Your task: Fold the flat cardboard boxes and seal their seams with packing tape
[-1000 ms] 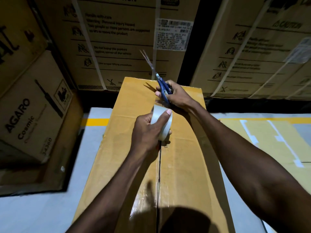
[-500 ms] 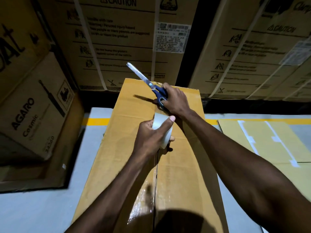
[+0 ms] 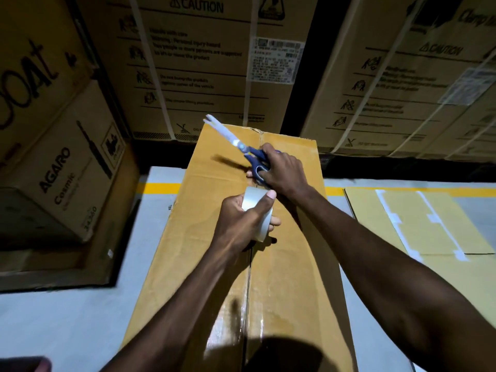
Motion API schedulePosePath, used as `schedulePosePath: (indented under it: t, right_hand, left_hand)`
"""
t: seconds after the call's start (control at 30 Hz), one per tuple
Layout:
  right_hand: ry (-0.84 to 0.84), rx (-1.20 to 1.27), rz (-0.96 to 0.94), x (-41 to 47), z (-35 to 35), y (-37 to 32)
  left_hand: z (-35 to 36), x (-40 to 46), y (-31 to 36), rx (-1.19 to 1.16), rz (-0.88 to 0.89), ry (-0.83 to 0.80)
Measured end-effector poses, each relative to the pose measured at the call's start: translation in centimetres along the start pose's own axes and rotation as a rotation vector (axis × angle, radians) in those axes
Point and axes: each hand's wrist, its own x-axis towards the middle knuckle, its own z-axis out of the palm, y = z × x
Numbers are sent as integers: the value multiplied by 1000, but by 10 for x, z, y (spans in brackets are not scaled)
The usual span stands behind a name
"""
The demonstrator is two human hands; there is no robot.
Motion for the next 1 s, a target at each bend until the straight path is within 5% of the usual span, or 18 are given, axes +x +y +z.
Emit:
schedulePosePath:
  t: [0.1, 0.23, 0.33, 0.67, 0.9, 1.0]
  right_hand:
    - [12, 91, -38, -17, -2, -8]
    - [-230, 394, 102, -18, -12, 0]
    - [-261, 457, 141, -23, -11, -1]
    - [137, -2, 0, -50, 2, -19]
    - [-293, 426, 155, -56, -17, -2]
    - [-301, 479, 214, -61, -17, -6]
  left_hand:
    - [-1, -5, -1, -3, 34, 1]
    - [1, -11, -3, 23, 46, 9]
    - [1, -15, -1, 44, 54, 21]
    - [-6, -46, -17, -42, 6, -17]
    - [-7, -51, -15, -27, 7, -25]
    - [-7, -56, -12, -10, 10, -35]
